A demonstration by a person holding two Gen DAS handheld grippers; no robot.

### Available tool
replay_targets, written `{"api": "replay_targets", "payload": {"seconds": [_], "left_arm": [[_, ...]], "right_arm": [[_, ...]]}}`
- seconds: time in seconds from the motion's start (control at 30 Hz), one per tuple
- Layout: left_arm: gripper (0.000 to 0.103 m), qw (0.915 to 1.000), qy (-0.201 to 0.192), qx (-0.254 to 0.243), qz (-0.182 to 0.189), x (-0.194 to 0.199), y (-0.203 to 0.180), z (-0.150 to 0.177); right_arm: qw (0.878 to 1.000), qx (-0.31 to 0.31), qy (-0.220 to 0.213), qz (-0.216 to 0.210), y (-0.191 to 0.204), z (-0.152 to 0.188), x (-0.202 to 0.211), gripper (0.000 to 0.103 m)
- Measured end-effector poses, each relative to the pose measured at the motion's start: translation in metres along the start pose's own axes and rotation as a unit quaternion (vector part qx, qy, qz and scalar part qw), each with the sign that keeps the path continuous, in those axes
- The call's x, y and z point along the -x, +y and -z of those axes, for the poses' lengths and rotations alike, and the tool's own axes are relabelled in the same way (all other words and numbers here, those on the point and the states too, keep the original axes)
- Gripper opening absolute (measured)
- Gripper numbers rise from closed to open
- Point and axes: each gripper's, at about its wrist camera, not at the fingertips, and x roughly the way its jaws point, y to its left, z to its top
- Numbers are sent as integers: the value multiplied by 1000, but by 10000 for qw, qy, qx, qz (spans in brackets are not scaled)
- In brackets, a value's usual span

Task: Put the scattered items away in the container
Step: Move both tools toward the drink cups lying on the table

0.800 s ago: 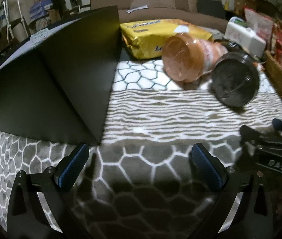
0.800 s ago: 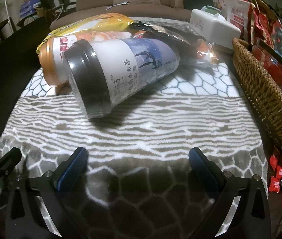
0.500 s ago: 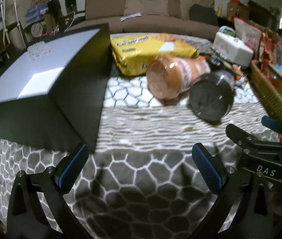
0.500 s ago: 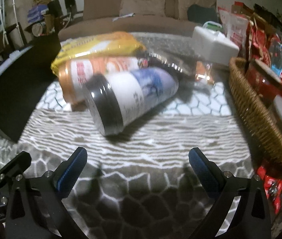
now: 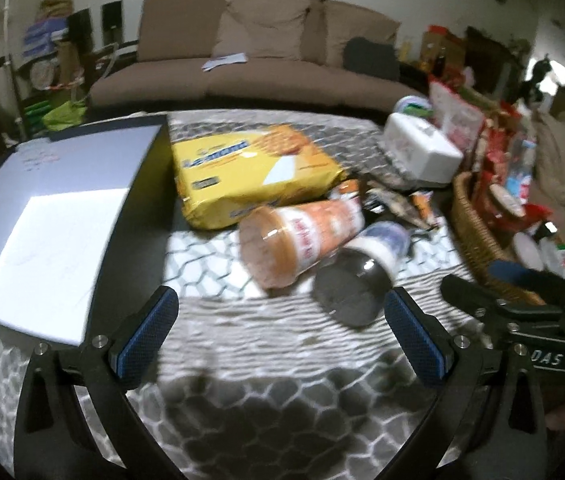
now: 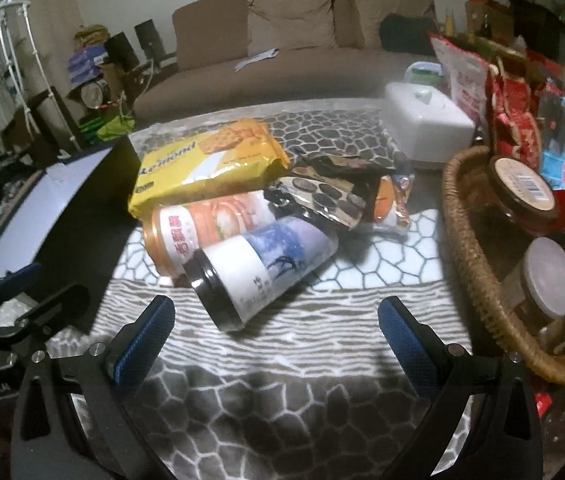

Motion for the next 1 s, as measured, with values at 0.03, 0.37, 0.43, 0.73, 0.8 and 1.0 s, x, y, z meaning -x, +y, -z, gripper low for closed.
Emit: {"api": "replay_targets", "payload": {"seconds": [0.03, 0.37, 0.43, 0.73, 0.8, 1.0], "left_arm": [[103, 10000, -1, 12, 22, -2, -1, -1], [103, 9966, 78, 782, 229, -41, 17, -52], [103, 9965, 146, 807, 172, -52, 18, -61], [103, 9953, 345, 898, 100, -72, 24, -68], [103, 9945, 394, 964, 82, -75, 27, -66], [103, 9948, 473, 900, 12, -82, 29, -62]], "right_arm": [[10000, -32, 6, -62, -1, -1, -2, 103], [9964, -754, 130, -355, -6, 10, -27, 103], [9962, -851, 40, -204, 4, 14, -31, 103], [9928, -903, -324, 716, 51, 23, -71, 103], [9918, -895, -312, 857, 58, 23, -85, 103], [9882, -872, -73, 1254, 54, 19, -112, 102]]}}
